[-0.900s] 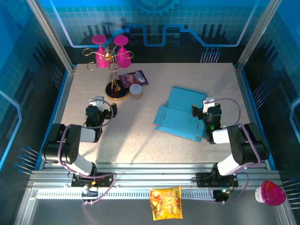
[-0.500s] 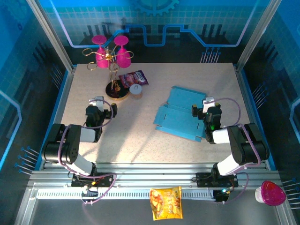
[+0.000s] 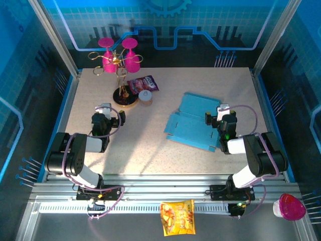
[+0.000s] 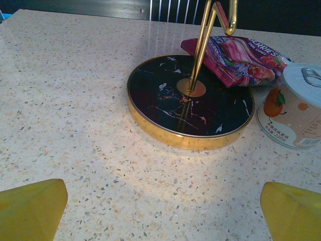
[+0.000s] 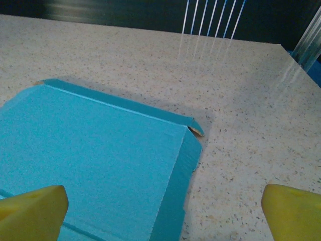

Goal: Fold the paper box

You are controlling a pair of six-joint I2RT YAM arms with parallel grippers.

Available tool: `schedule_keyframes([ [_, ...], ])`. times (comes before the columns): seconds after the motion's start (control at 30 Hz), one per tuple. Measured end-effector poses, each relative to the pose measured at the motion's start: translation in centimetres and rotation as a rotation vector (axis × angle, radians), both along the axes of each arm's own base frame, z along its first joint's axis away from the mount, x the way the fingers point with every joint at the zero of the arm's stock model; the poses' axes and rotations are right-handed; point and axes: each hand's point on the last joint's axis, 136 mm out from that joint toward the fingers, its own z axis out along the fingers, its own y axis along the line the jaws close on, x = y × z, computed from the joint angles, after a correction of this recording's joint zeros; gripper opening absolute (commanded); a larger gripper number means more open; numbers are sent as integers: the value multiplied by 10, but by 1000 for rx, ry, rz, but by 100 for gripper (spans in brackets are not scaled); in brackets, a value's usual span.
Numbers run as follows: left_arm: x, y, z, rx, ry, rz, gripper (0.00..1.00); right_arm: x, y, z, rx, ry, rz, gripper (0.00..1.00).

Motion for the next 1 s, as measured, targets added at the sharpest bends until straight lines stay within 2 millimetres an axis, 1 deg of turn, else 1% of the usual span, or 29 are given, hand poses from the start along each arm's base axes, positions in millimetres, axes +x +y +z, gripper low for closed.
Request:
schedule_keyframes([
  [0.07,0,-1,1,0,-1,-1,99,-7,1,3,-14,-27,0,100],
  [0.1,-1,-1,2,11,-2,5,99,-16,5,4,-40,-38,-4,100],
  [0.13,-3,-2,7,32,-8,14,99,-25,14,9,-67,-51,12,100],
  [0.17,-7,-9,15,54,-20,10,99,-34,24,18,-89,-68,24,100],
  [0.2,-11,-16,25,77,-36,9,99,-40,30,33,-99,-94,19,100],
  [0.23,-15,-26,45,94,-76,0,99,-45,34,60,-92,-141,4,100],
  [0.3,-25,-43,90,77,-169,-9,99,-49,29,121,12,-214,-69,100],
  [0.33,-29,-47,114,34,-205,-5,99,-51,23,161,105,-258,-109,100],
  [0.37,-34,-46,140,-45,-212,28,100,-53,17,201,208,-293,-125,100],
  [0.4,-37,-41,161,-133,-215,75,99,-57,10,232,315,-321,-139,100],
  [0.43,-43,-33,189,-259,-236,135,99,-65,1,262,443,-355,-153,100],
  [0.47,-47,-25,213,-367,-265,164,99,-73,-5,278,546,-370,-148,100],
  [0.5,-50,-20,227,-459,-282,170,98,-81,-8,282,624,-367,-135,94],
  [0.53,-52,-11,236,-560,-286,182,92,-86,-8,275,700,-326,-127,81],
  [0.57,-51,-7,233,-628,-262,191,85,-88,-4,260,753,-260,-130,68],
  [0.6,-48,-7,223,-698,-209,199,77,-87,5,237,812,-154,-137,55],
  [0.63,-45,-17,206,-760,-125,184,71,-88,16,211,864,-39,-149,52],
  [0.67,-43,-35,184,-815,-18,158,67,-92,32,183,911,90,-159,53],
  [0.7,-45,-53,166,-857,67,137,64,-97,47,159,944,191,-165,54],
  [0.73,-50,-79,142,-893,181,99,63,-105,64,136,970,283,-165,56],
  [0.77,-61,-105,122,-924,284,59,60,-120,83,111,989,382,-156,56],
  [0.83,-85,-148,93,-969,445,-10,57,-147,106,75,1017,525,-150,58],
  [0.87,-100,-169,79,-985,526,-40,57,-156,109,62,1032,565,-171,59],
  [0.93,-115,-195,61,-1005,616,-62,57,-166,107,44,1079,591,-216,60],
  [1.0,-120,-217,45,-1028,682,-70,57,-172,104,32,1128,600,-245,61],
])
